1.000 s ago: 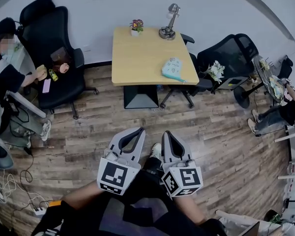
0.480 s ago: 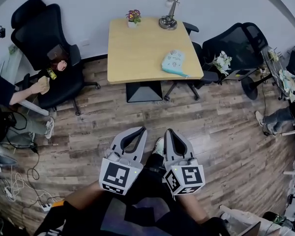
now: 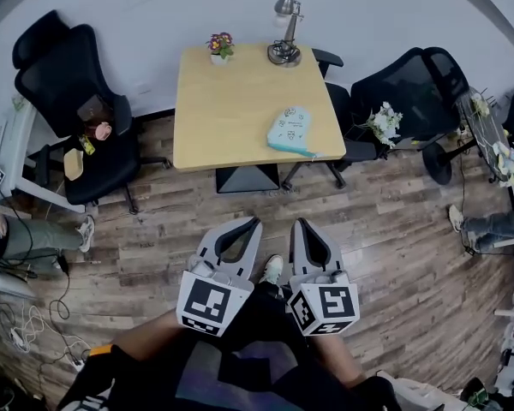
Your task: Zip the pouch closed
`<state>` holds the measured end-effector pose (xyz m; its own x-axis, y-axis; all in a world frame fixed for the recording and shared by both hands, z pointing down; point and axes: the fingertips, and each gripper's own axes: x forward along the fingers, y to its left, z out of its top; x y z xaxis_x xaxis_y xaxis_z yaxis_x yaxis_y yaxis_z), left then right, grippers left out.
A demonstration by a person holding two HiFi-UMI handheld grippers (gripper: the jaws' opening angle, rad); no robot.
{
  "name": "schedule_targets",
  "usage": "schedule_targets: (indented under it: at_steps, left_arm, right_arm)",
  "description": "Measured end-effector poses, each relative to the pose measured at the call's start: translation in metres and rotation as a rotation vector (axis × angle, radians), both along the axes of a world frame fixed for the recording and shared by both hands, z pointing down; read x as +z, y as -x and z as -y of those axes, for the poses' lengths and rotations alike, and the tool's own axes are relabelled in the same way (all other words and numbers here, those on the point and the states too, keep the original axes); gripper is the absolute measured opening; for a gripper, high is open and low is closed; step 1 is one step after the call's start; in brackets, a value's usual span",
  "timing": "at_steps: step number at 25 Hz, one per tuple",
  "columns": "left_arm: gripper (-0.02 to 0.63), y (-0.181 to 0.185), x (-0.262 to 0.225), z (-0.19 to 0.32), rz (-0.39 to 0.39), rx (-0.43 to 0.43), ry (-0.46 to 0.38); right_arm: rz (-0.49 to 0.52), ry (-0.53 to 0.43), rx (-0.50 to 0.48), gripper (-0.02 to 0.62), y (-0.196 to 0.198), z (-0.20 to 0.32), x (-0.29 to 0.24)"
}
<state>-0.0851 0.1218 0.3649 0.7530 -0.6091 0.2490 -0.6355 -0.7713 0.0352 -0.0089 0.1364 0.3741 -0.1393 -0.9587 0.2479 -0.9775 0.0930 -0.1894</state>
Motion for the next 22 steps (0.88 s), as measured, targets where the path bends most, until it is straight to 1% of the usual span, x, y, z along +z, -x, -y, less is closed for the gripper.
schedule_targets:
  at_steps: [6, 14, 18, 22]
  left_arm:
    - [0.009, -0.049, -0.015, 0.023, 0.005, -0.024, -0.033]
    - [0.009, -0.117, -0.010, 0.037, 0.032, -0.028, -0.036]
    - [0.010, -0.136, -0.005, 0.040, 0.058, -0.036, -0.037]
    - [0.011, -0.141, 0.000, 0.045, 0.079, -0.049, -0.037]
  right_arm:
    - [-0.035, -0.024, -0.035, 0.017, -0.050, 0.024, -0.014]
    - [-0.102, -0.021, -0.071, 0.017, -0.116, 0.036, -0.005]
    - [-0.126, -0.009, -0.095, 0.017, -0.136, 0.039, 0.005]
    - [-0.145, 0.001, -0.100, 0.017, -0.148, 0.048, 0.014]
